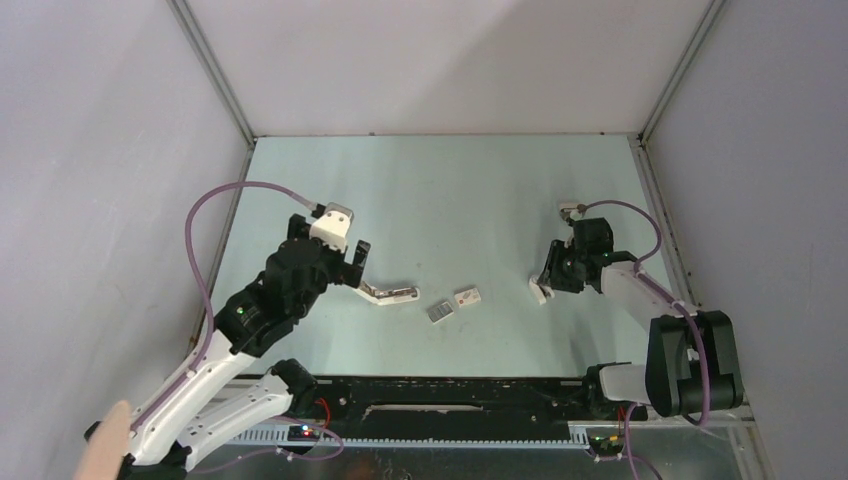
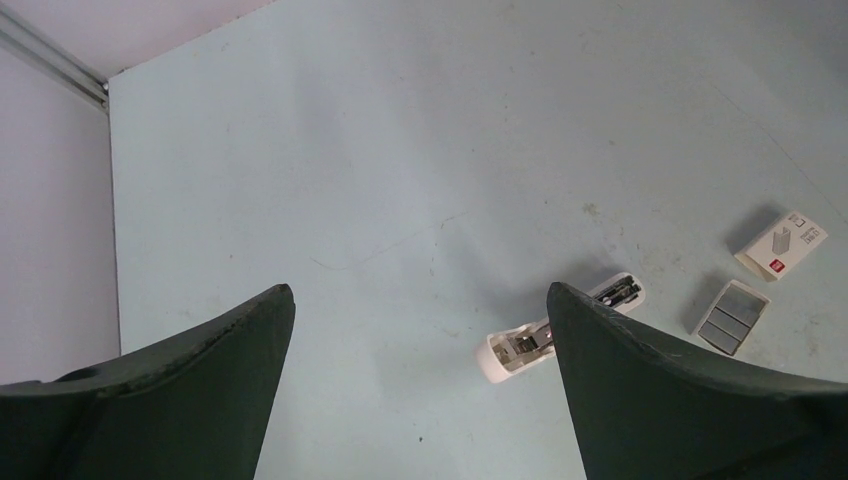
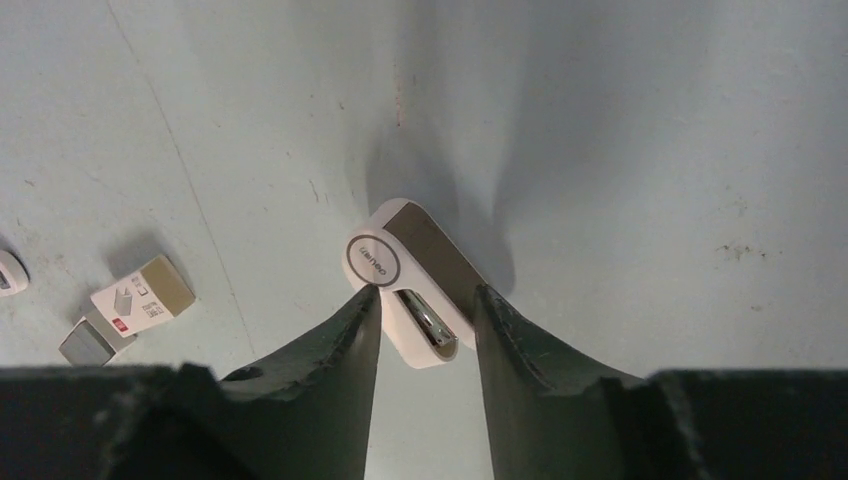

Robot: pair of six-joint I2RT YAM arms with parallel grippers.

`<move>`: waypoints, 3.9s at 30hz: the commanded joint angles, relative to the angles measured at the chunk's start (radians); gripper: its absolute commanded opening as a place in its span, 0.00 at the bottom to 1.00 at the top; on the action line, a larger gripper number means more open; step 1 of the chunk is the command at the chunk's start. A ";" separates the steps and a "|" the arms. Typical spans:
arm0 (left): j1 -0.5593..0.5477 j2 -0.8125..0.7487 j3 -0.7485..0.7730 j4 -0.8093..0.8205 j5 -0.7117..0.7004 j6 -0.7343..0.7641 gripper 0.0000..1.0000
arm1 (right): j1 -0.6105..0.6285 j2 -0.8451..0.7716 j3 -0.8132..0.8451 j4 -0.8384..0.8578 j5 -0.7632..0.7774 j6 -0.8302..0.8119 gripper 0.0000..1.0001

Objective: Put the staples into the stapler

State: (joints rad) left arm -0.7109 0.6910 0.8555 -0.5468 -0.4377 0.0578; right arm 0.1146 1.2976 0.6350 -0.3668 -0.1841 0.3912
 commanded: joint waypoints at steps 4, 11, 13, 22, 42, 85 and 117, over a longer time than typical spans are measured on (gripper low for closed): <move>0.032 -0.019 -0.016 0.047 0.057 -0.032 1.00 | -0.017 0.044 0.051 -0.021 -0.015 0.000 0.33; 0.049 -0.032 -0.026 0.053 0.084 -0.038 1.00 | -0.004 0.063 0.035 -0.032 -0.092 0.026 0.23; 0.053 -0.032 -0.026 0.055 0.095 -0.039 1.00 | 0.008 0.052 0.025 -0.026 -0.098 0.039 0.23; 0.061 -0.022 -0.016 0.061 0.155 -0.085 1.00 | 0.086 0.070 0.023 -0.021 -0.040 0.060 0.07; 0.026 0.157 -0.069 0.385 0.506 -0.570 0.94 | 0.456 -0.224 0.023 0.288 0.119 0.247 0.00; -0.116 0.398 -0.166 0.735 0.558 -0.630 0.07 | 0.741 -0.247 0.023 0.540 0.239 0.113 0.00; 0.169 0.311 0.076 0.276 0.790 -0.469 0.00 | 0.797 -0.236 0.029 0.243 0.052 -0.322 0.00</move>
State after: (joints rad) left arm -0.5976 1.0012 0.8684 -0.2935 0.4053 -0.4683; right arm 0.9024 1.0527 0.6598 0.0509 -0.1020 0.1261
